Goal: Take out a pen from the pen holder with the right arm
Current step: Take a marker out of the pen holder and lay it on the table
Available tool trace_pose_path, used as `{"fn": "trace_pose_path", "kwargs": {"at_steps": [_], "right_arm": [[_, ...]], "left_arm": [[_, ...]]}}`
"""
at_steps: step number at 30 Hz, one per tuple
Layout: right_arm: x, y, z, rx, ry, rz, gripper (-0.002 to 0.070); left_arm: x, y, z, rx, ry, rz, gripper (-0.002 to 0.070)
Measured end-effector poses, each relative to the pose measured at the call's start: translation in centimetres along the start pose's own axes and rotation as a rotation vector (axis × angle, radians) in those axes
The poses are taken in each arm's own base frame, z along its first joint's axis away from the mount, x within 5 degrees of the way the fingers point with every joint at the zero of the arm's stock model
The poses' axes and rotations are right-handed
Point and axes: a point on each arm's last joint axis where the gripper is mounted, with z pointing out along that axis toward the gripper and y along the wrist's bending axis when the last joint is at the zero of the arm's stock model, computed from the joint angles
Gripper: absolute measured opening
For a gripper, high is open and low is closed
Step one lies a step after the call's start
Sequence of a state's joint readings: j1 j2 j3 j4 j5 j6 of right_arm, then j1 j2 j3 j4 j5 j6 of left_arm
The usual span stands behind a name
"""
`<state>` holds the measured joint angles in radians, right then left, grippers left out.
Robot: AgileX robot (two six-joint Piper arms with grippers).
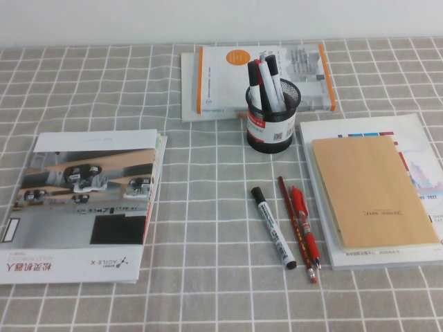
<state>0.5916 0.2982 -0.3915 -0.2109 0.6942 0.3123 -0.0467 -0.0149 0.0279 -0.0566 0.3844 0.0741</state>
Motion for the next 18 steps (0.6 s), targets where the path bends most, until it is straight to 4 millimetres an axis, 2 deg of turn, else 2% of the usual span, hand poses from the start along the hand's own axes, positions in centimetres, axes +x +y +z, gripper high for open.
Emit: {"fn": "trace_pose_path", "kwargs": {"at_steps": [7,13,18], "right_arm": [[1.5,-0.3,1.3,0.025,-0.055,-0.03,-0.0012],[2.8,-2.2,2.0,0.257,-0.197,0.076,-0.0012],[5.1,-2.9,2.1,0.372,-0.293,0.113,-0.0012]], "left_arm": [[0.0,0.0,0.0,0.0,0.0,0.0,-0.0005],[0.0,0.0,0.0,0.0,0.0,0.0,-0.0005],[0.0,0.0,0.0,0.0,0.0,0.0,-0.0005]]}}
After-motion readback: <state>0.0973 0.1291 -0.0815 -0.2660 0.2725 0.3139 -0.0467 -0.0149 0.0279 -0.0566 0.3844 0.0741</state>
